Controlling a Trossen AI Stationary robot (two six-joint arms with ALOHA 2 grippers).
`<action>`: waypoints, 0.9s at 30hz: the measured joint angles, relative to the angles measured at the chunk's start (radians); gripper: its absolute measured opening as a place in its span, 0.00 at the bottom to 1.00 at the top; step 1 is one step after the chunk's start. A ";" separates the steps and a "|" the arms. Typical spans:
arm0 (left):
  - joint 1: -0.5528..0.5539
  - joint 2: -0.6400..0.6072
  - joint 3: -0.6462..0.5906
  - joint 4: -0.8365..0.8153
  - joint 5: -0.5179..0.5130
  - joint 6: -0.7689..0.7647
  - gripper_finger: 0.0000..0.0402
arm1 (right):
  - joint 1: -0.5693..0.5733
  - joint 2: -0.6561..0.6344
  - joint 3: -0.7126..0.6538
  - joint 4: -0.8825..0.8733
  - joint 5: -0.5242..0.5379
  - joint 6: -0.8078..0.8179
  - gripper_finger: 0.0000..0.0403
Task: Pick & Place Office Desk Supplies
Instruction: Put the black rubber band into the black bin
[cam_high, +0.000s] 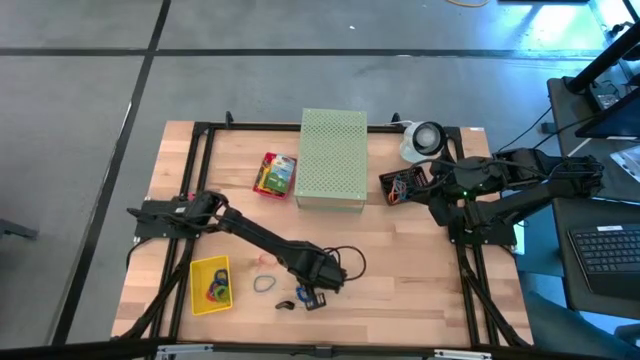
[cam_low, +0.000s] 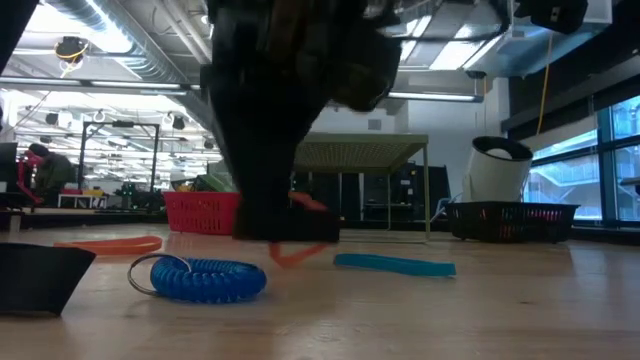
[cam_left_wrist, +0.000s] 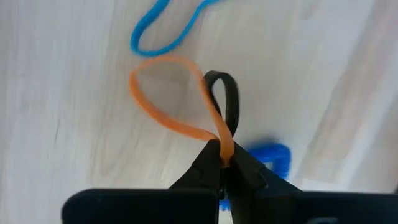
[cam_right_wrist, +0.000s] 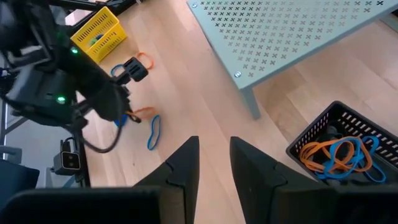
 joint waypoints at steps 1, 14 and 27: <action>0.000 0.000 0.014 -0.006 0.000 0.007 0.01 | 0.000 0.000 0.000 -0.004 -0.002 0.000 0.22; 0.040 -0.001 0.028 -0.012 0.036 0.052 0.01 | 0.000 0.000 0.000 -0.028 -0.013 -0.001 0.23; 0.082 0.045 0.009 -0.002 0.038 0.134 0.01 | 0.000 0.000 0.000 -0.033 -0.029 -0.007 0.23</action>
